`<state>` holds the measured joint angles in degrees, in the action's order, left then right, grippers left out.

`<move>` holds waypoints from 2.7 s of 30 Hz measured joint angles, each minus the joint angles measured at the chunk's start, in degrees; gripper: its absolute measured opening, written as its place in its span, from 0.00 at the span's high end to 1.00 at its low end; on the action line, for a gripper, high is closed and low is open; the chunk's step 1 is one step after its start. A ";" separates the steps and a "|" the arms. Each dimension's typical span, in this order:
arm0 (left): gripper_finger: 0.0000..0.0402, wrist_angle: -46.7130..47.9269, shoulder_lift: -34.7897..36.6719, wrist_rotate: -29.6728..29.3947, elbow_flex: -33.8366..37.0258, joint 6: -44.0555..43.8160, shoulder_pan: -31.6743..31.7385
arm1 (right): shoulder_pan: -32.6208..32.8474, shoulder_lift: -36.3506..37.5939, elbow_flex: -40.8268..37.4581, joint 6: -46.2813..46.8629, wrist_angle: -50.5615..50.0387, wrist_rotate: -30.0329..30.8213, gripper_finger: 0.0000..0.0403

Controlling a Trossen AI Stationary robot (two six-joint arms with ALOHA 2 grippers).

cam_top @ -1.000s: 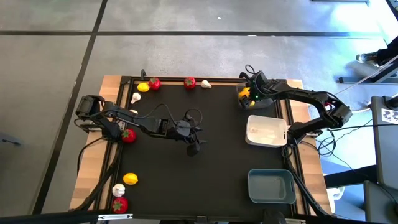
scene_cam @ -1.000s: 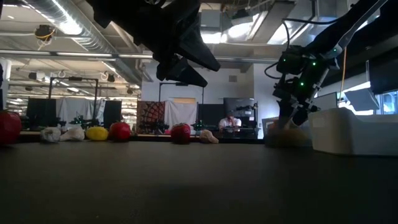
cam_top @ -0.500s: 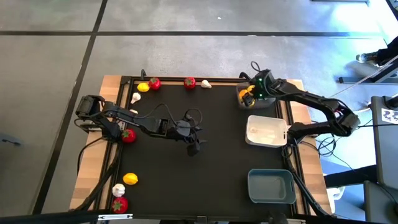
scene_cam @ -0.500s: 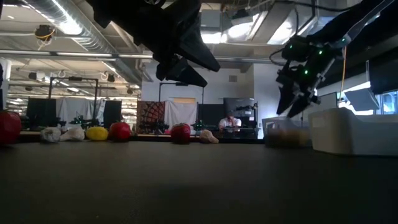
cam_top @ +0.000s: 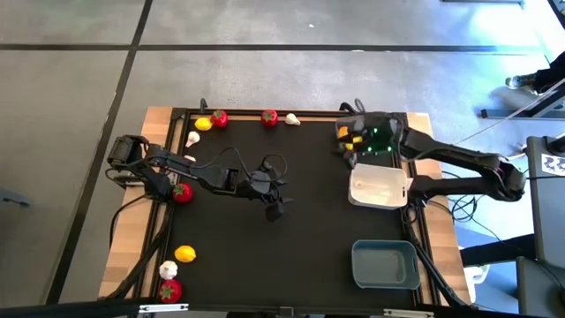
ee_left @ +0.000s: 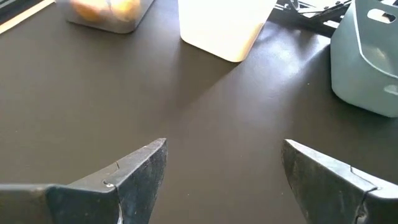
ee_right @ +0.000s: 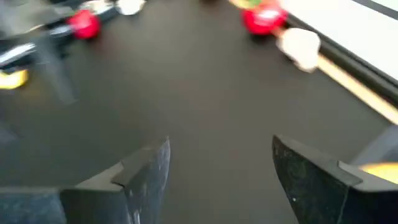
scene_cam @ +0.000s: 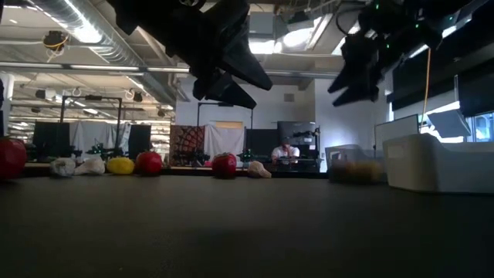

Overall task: Sort produce into baskets
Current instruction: Put the lemon into the black bin

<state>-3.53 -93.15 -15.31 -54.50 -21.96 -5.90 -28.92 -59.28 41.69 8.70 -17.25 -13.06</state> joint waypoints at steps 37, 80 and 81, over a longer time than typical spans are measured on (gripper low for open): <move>0.23 47.36 26.74 -15.68 -0.09 0.90 18.29 | 32.30 -6.35 -3.76 0.10 17.38 15.10 0.30; 0.23 44.64 -2.33 -22.43 -0.04 22.54 53.32 | 32.30 -7.04 -3.76 0.47 17.11 15.08 0.30; 0.23 44.22 -2.46 -22.30 -0.04 23.27 53.81 | 32.30 -7.04 -3.76 0.46 17.11 15.08 0.30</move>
<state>40.70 -95.61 -37.61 -54.54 1.31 47.91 3.38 -66.32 37.93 9.16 -0.14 2.02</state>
